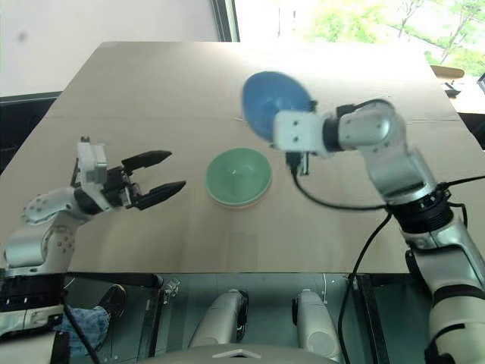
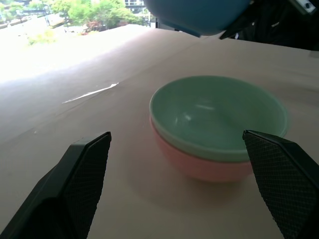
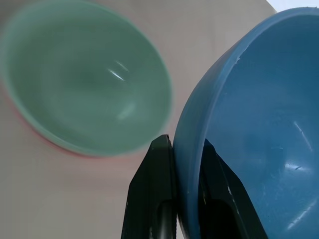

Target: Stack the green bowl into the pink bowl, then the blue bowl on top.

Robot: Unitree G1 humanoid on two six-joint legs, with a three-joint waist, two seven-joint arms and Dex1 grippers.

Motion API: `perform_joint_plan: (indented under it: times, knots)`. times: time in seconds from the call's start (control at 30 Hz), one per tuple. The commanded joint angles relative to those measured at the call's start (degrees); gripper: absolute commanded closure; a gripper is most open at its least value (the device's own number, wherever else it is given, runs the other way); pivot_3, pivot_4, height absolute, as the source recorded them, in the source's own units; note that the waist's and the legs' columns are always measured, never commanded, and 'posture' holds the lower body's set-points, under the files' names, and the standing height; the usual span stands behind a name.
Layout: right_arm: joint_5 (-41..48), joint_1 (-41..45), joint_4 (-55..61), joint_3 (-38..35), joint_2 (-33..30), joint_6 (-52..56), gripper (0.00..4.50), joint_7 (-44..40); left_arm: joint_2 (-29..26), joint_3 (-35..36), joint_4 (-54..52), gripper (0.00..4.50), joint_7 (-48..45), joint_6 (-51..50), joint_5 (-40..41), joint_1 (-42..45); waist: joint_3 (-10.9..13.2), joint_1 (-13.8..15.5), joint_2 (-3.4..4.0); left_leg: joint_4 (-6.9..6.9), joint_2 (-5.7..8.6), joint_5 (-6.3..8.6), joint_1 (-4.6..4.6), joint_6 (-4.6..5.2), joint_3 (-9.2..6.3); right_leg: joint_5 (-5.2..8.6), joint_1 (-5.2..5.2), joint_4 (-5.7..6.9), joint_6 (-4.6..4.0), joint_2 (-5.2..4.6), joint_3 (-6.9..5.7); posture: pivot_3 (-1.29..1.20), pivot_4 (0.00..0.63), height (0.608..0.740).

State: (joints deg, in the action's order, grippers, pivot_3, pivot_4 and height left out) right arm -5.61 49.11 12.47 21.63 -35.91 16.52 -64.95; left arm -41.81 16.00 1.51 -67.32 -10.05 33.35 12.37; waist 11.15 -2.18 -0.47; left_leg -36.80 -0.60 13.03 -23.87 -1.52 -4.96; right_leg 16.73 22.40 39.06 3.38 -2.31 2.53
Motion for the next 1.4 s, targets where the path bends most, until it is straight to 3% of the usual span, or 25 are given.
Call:
perform_joint_plan:
  times: [0.03, 0.4, 0.43, 0.6, 0.77, 0.9, 1.0, 1.13, 1.33, 1.4]
  knots:
    - [0.5, 0.85, 6.79, 0.43, 1.53, 2.94, 4.48, 0.17, -1.51, 2.2, -0.61, 0.0, -0.62, 1.45, -0.15, -0.95, 0.0, 0.01, 0.0, -0.03, 0.0, 0.0, 0.0, 0.0, 0.0, 0.0, 0.0, 0.03, 0.0, 0.0, 0.0, 0.0, 0.15, 0.74]
    - [0.38, 1.15, 9.46, 2.11, 4.08, 5.02, 4.48, 0.8, -1.22, 2.07, -1.2, 0.0, -0.24, 1.4, 0.34, -1.05, -0.02, -0.11, -0.03, -0.35, 0.01, 0.0, 0.04, 0.0, -0.01, 0.01, 0.06, 0.55, -0.01, 0.02, 0.02, 0.0, 0.15, 0.74]
    - [0.3, 1.36, 9.27, 2.04, 4.1, 5.07, 3.7, 0.9, -1.2, 2.07, -1.21, 0.0, -0.29, 1.44, 0.37, -1.06, -0.02, -0.14, -0.03, -0.35, 0.01, 0.0, 0.04, 0.0, 0.0, 0.01, 0.07, 0.59, -0.01, 0.02, 0.03, 0.0, 0.15, 0.74]
    - [-0.44, 1.82, 9.36, 2.09, 3.18, 6.76, 1.61, 0.46, -0.86, 1.9, -0.98, 0.0, -0.56, 1.79, 0.46, -0.95, -0.02, -0.18, -0.03, -0.36, 0.0, 0.0, 0.04, 0.0, 0.01, 0.01, 0.09, 0.62, -0.01, 0.03, 0.04, 0.0, 0.15, 0.74]
    - [1.56, 0.12, 11.23, -0.7, 2.17, 11.69, 1.61, 1.04, 0.01, 1.51, -1.79, 0.0, 0.1, 1.52, 0.74, -0.85, -0.02, -0.17, -0.03, -0.37, 0.0, 0.0, 0.04, 0.0, 0.01, 0.01, 0.1, 0.63, -0.01, 0.03, 0.05, 0.0, 0.15, 0.74]
    - [11.6, -6.49, 13.59, -12.44, 0.9, 23.13, 1.61, 1.55, 0.99, 2.52, -4.54, 0.0, 1.69, 0.61, 1.73, -2.95, -0.06, 0.16, -0.11, -0.38, 0.01, 0.0, 0.02, 0.01, -0.01, 0.01, 0.08, 0.6, -0.01, 0.02, 0.04, 0.0, 0.15, 0.74]
    - [15.97, -10.95, 13.55, -18.63, -1.12, 24.27, 1.61, 1.84, 1.07, 3.38, -5.93, 0.0, 2.57, 0.21, 2.41, -4.38, -0.06, 0.11, -0.11, -0.39, 0.04, 0.01, 0.02, 0.01, 0.03, 0.01, 0.07, 0.61, -0.01, -0.03, 0.07, 0.0, 0.15, 0.74]
    - [21.01, -18.8, 8.08, -29.09, -2.83, 21.42, 1.61, 2.7, 1.33, 4.63, -7.63, 0.0, 3.41, -0.09, 3.18, -6.73, -0.06, 0.0, -0.11, -0.37, -0.01, 0.01, 0.06, 0.01, 0.06, 0.01, 0.07, 0.65, -0.01, 0.03, 0.11, 0.0, 0.15, 0.74]
    - [23.32, -27.0, -0.09, -35.83, -5.12, 15.53, 1.61, 4.05, 2.13, 5.47, -7.77, 0.0, 8.89, -1.21, 1.57, -8.1, -0.06, -0.02, -0.11, -0.38, -0.01, 0.01, 0.11, 0.02, 0.13, 0.01, 0.06, 0.68, -0.01, 0.04, 0.16, 0.0, 0.15, 0.74]
    - [24.78, -30.38, -3.01, -37.92, -4.99, 12.5, 1.61, 3.37, 2.51, 5.02, -7.05, 0.0, 14.75, -3.38, -1.24, -8.56, -0.07, -0.06, -0.11, -0.38, -0.01, 0.01, 0.11, 0.02, 0.15, 0.01, 0.07, 0.69, -0.01, 0.04, 0.19, 0.0, 0.15, 0.74]
